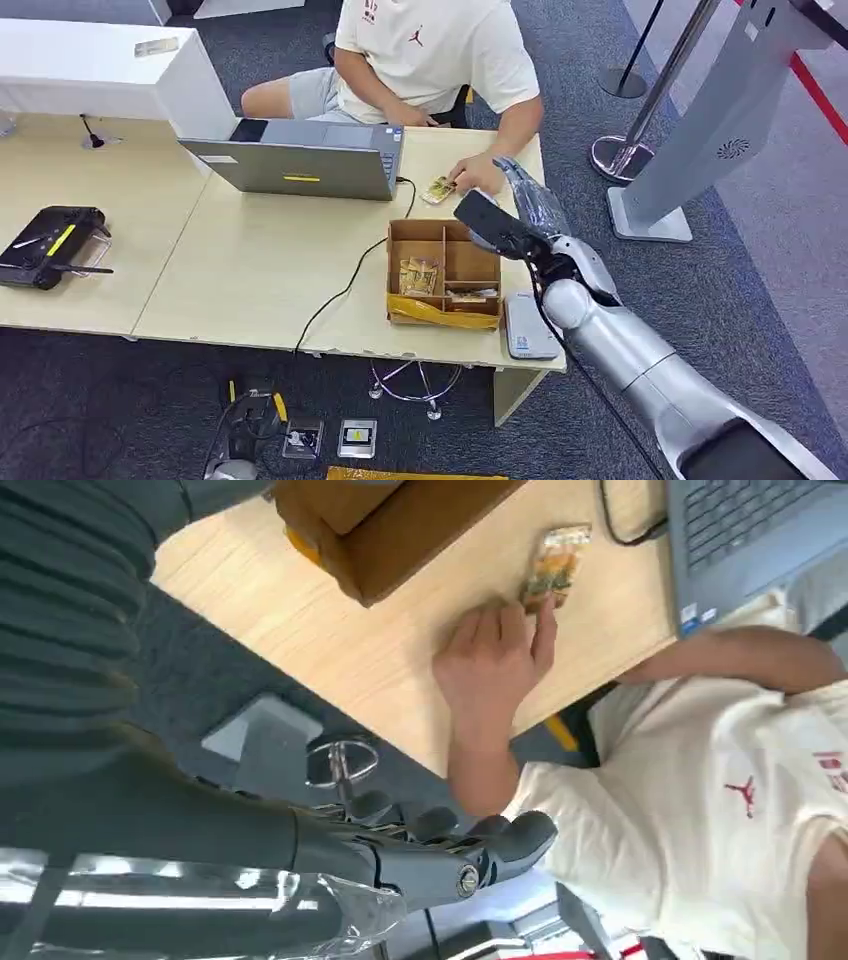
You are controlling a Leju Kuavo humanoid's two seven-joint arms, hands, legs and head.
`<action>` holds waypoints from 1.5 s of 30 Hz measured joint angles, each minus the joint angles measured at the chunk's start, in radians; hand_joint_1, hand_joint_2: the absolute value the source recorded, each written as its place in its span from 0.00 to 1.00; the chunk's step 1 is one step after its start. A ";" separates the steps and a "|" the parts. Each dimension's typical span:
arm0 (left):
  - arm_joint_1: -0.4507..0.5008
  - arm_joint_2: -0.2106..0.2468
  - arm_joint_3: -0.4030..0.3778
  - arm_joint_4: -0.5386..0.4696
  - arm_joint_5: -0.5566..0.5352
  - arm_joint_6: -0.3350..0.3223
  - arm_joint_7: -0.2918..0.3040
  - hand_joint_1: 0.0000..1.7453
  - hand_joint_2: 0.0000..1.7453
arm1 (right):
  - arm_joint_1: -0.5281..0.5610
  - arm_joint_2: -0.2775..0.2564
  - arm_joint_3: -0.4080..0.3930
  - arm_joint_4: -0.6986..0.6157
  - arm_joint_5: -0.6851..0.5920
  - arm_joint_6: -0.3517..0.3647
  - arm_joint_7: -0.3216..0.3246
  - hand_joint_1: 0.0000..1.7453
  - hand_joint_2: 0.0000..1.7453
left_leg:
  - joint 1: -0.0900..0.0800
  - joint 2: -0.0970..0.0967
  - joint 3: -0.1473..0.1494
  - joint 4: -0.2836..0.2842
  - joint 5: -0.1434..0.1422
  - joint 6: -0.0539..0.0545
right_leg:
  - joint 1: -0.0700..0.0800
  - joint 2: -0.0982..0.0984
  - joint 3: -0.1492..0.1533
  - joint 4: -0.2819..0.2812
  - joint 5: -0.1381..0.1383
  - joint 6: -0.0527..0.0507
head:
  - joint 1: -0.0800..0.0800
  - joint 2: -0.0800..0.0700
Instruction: Pass the card to the sensor for recognition and then transmit it.
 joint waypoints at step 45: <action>0.038 0.014 0.006 -0.011 0.056 0.011 -0.041 0.00 0.00 | 0.286 -0.107 0.047 -0.374 0.635 0.088 0.155 0.00 1.00 | 0.000 0.002 0.000 0.000 0.000 0.000 | 0.000 0.001 0.000 0.000 0.000 0.000 | 0.000 0.000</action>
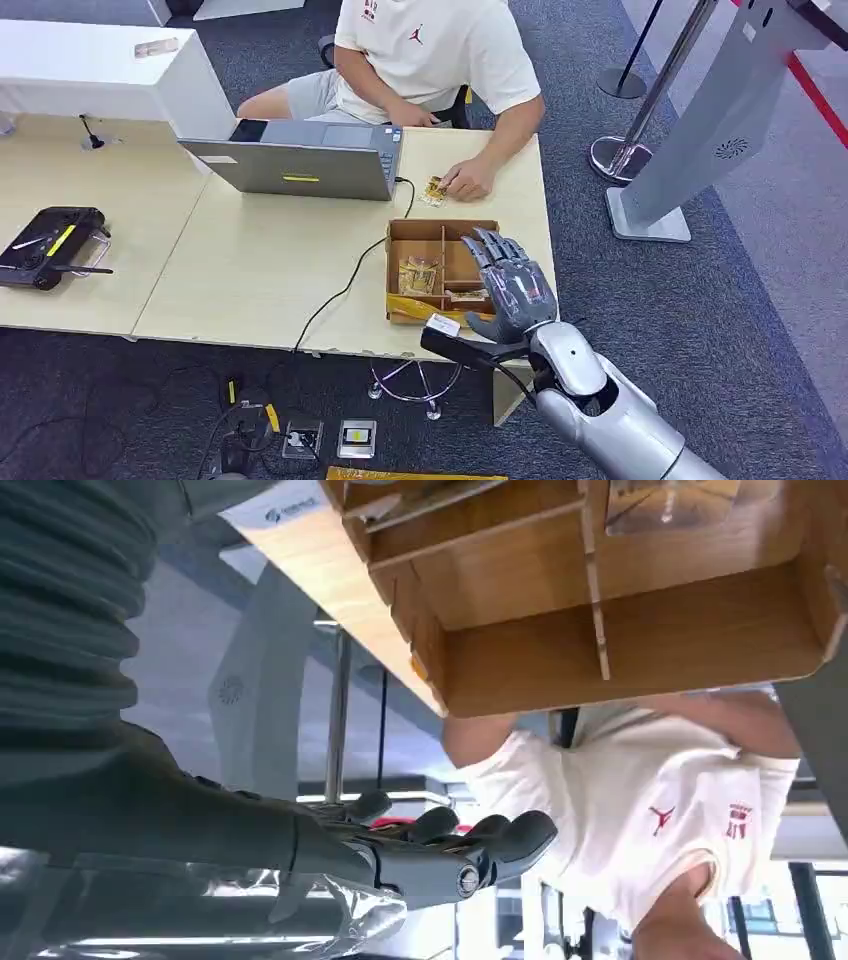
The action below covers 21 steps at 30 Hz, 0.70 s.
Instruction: Pass the card to the sensor for recognition and then transmit it.
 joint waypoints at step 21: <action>-0.009 -0.001 -0.002 0.000 -0.040 -0.002 0.010 0.00 0.00 | -0.036 0.019 0.026 0.123 -0.002 -0.003 0.001 0.00 1.00 | 0.000 0.000 0.000 0.000 0.000 0.000 | 0.000 0.000 0.000 0.000 0.000 0.000 | 0.000 0.000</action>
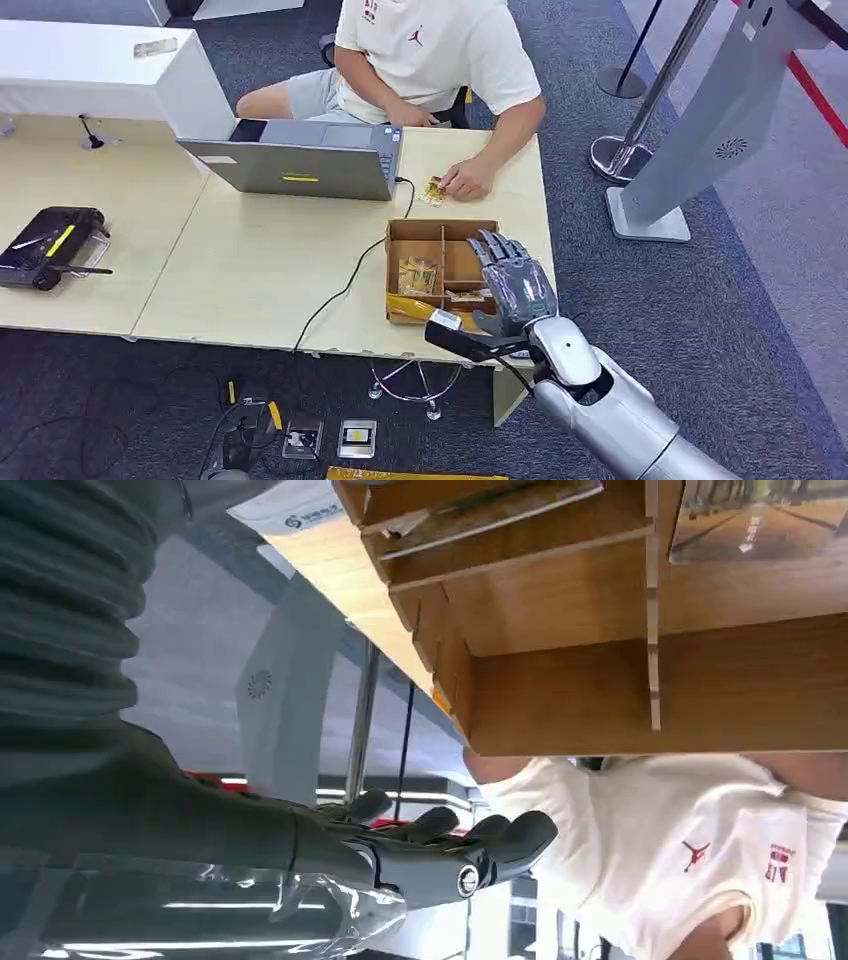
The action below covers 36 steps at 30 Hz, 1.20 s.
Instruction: Pass the card to the sensor for recognition and then transmit it.
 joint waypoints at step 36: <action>0.000 -0.001 0.000 0.000 -0.037 -0.008 0.010 0.00 0.00 | 0.003 0.023 0.006 0.090 -0.034 0.007 -0.029 1.00 1.00 | 0.000 0.000 0.000 0.000 0.000 0.000 | 0.000 0.000 0.000 0.000 0.000 0.000 | 0.000 0.000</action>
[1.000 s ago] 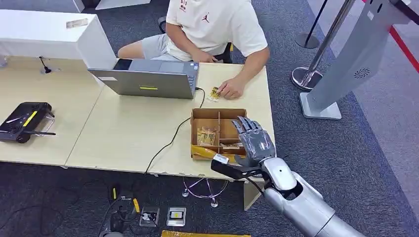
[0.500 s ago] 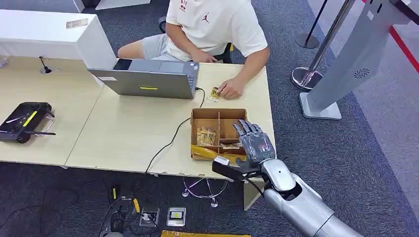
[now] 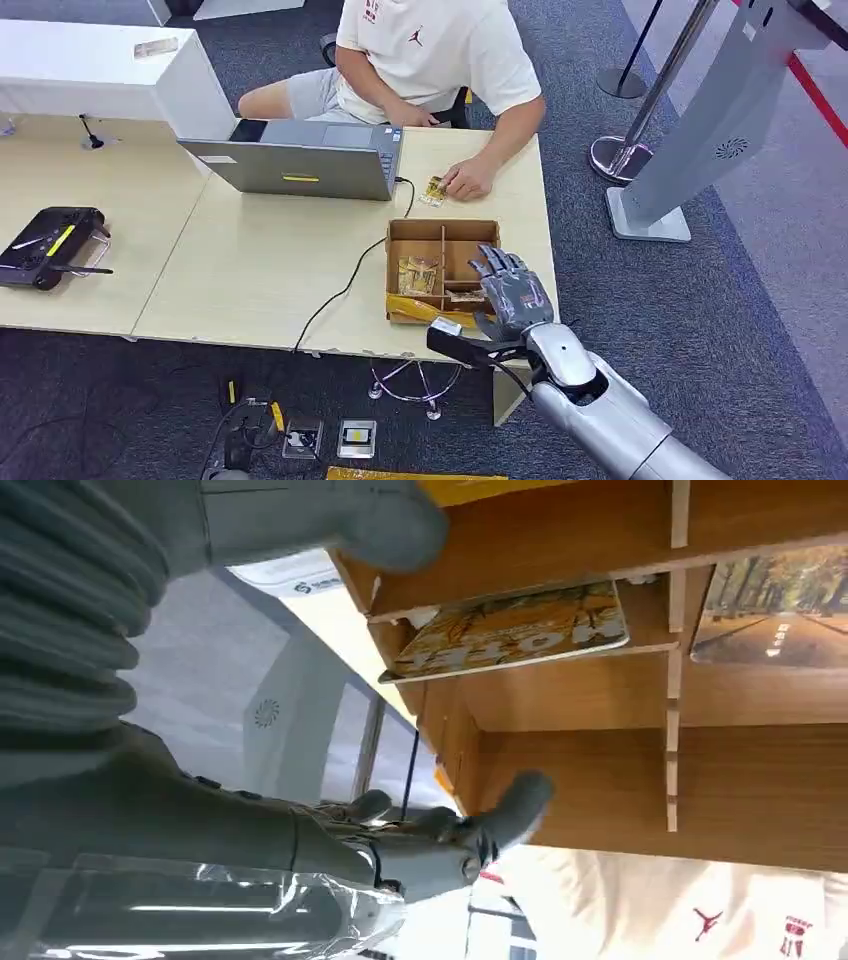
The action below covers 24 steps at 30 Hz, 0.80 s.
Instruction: Pass the card to the sensor for recognition and then transmit it.
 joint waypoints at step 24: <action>0.003 0.000 0.000 0.000 0.011 0.004 -0.010 0.00 0.00 | -0.024 0.035 0.000 0.056 -0.021 -0.040 -0.039 1.00 1.00 | 0.000 0.000 0.000 0.000 0.000 0.000 | 0.000 0.000 0.000 0.000 0.000 0.000 | 0.000 0.000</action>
